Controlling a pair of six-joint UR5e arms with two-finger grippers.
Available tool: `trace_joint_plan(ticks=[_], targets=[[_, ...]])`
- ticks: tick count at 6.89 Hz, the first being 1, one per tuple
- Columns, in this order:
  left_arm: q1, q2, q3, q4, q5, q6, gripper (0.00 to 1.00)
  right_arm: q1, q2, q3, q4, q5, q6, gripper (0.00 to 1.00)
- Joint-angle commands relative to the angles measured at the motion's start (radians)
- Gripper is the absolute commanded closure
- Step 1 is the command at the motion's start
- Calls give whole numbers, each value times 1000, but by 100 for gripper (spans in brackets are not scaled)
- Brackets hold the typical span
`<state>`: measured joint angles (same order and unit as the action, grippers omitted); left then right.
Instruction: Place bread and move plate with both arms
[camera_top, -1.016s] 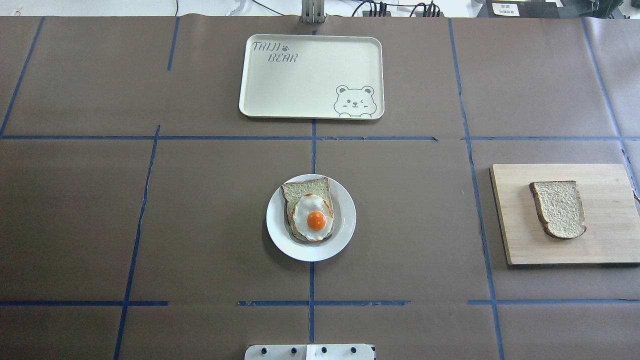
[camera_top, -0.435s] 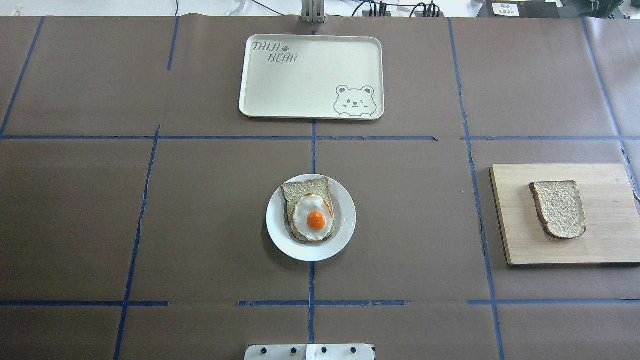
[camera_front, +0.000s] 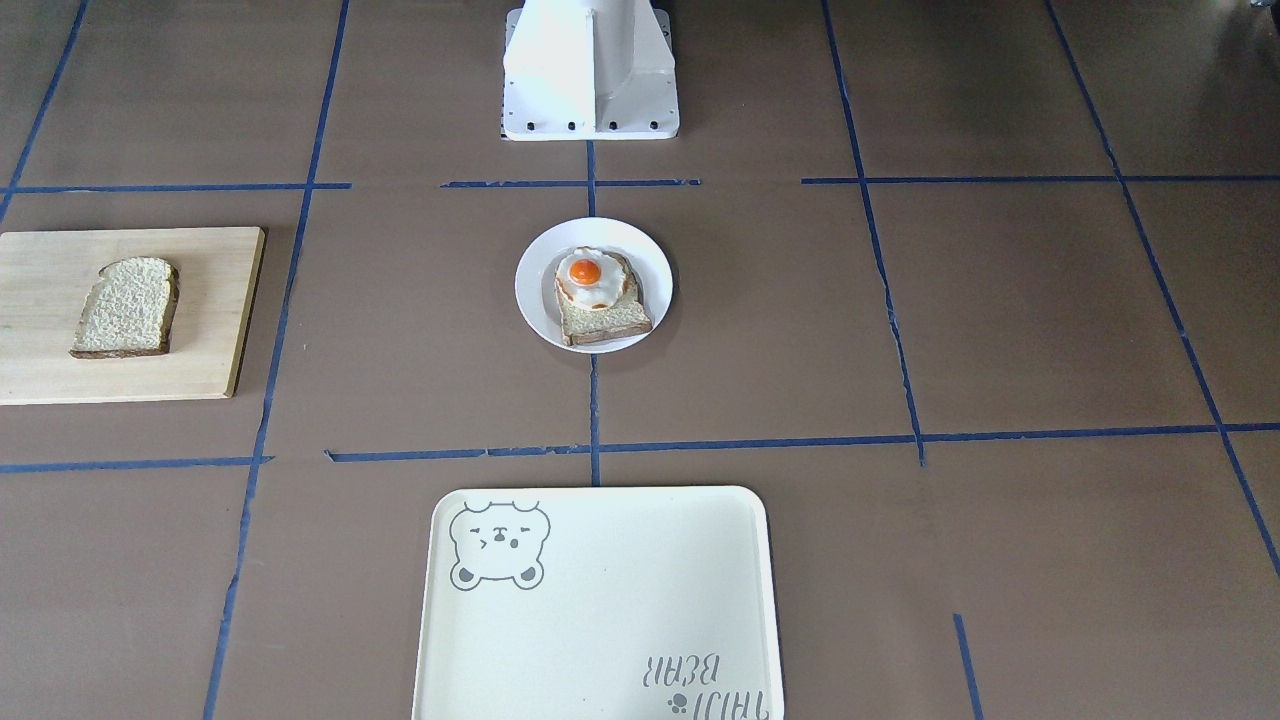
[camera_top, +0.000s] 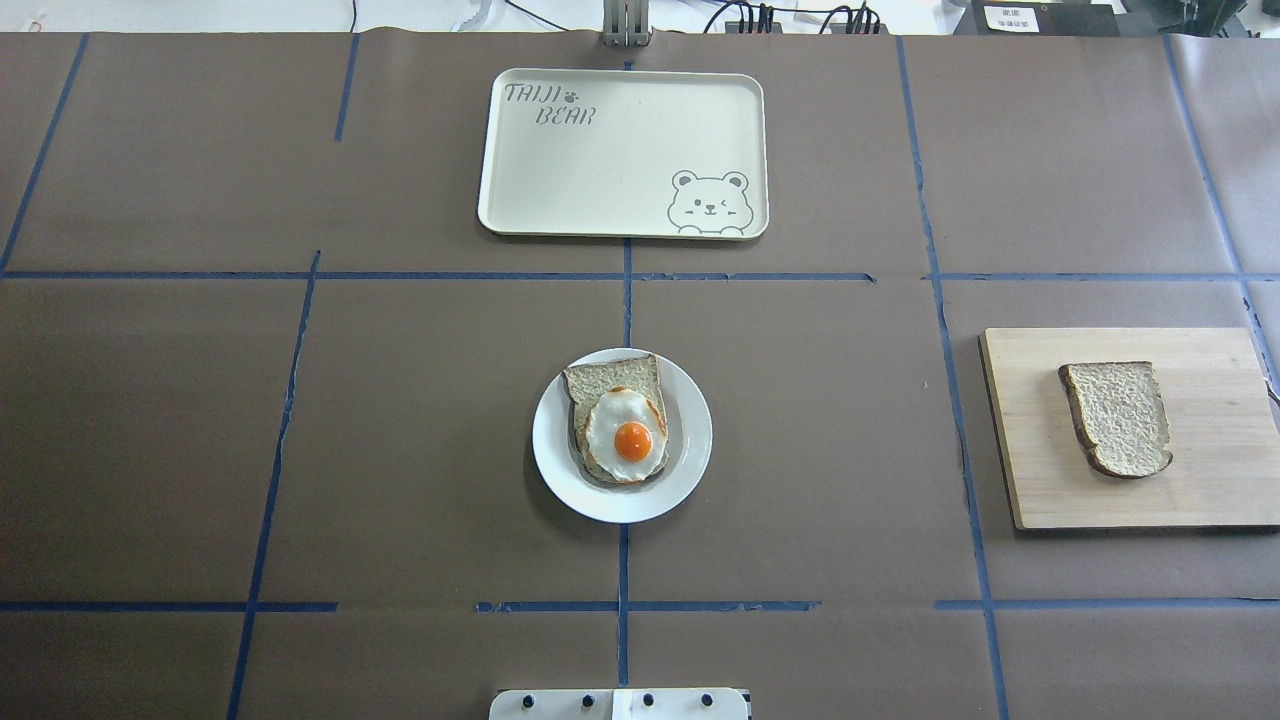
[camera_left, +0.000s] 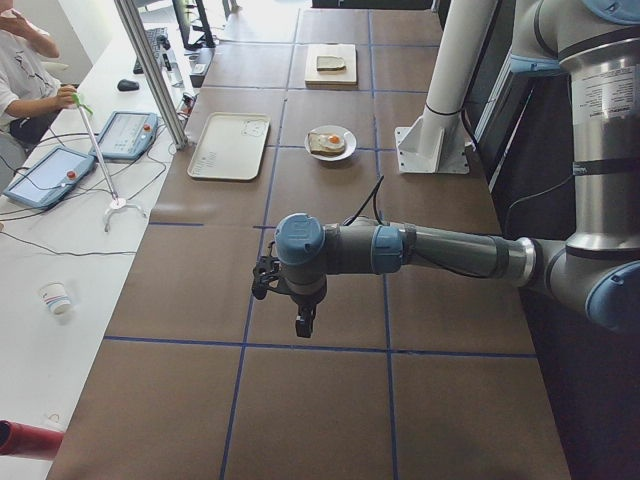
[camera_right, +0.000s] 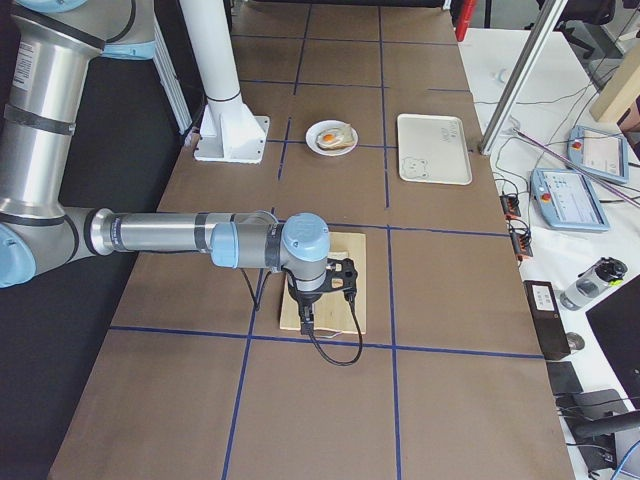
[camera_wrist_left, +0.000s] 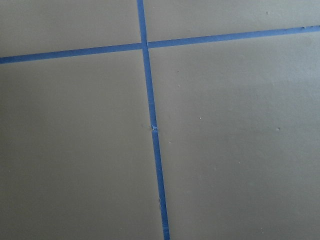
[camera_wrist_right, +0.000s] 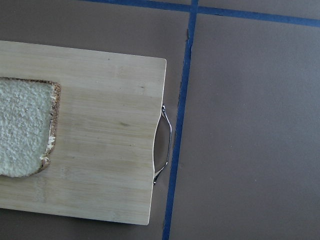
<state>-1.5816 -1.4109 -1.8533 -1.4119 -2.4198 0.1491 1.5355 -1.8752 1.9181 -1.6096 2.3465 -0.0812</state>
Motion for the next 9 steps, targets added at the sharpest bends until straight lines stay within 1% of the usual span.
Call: trace_joint_plan(ticks=[1,4,5,6,7,8,9], targets=[[3,1,3,-4,-1,1,0,0,2,1,0,1,-2,0],[8,20,-7,-80,-11,4,0,-2,19,-1,4,-19,-17,0],[59,20,-10,-137,-74,3,0,-2,19,-1,2,-16,-12,0],[118,20,-10,-233,-120,-59,0,-2,19,1,4,-13,-6,0],[185,20,-13,-363,-130,-233,0,-2,19,1,2,-10,-6,0],[301,1,-7,-515,-127,-420,0,-2,19,-1,2,-10,-5,0],[422,-28,-12,-615,-122,-568,0,-2,19,-2,2,-10,-2,0]])
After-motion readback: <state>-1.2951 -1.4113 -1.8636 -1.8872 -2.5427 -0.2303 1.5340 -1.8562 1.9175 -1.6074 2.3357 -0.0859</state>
